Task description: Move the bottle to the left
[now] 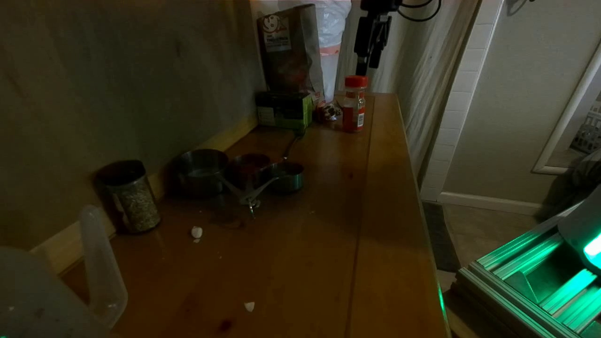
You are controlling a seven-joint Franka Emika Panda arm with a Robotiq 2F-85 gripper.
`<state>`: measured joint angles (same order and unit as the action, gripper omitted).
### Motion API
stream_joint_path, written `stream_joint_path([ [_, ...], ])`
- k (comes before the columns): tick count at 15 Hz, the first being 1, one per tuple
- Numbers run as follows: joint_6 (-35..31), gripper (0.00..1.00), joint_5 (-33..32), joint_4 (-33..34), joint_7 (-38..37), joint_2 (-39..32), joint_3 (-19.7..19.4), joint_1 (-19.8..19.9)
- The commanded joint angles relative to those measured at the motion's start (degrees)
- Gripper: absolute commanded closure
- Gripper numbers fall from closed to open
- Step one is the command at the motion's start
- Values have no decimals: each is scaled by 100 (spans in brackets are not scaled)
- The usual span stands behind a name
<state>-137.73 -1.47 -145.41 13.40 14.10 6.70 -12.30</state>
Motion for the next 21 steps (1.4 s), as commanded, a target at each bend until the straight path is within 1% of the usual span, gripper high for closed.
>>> stream_joint_path([
  [1, -123, 0, 49, 107, 74, -236, -4, 49],
  [3, -59, 0, 176, 185, 182, -356, -26, 16],
  [13, -6, 0, 107, 454, 177, -882, 48, 71],
  [15, -27, 4, 54, 497, 152, -980, 67, 80],
  [18, -64, 2, 10, 570, 98, -1091, 93, 84],
  [19, -68, 3, -28, 596, 63, -1118, 107, 85],
  [20, -77, 7, -45, 620, 60, -1145, 116, 85],
  [21, -80, 9, -50, 652, 47, -1174, 128, 84],
])
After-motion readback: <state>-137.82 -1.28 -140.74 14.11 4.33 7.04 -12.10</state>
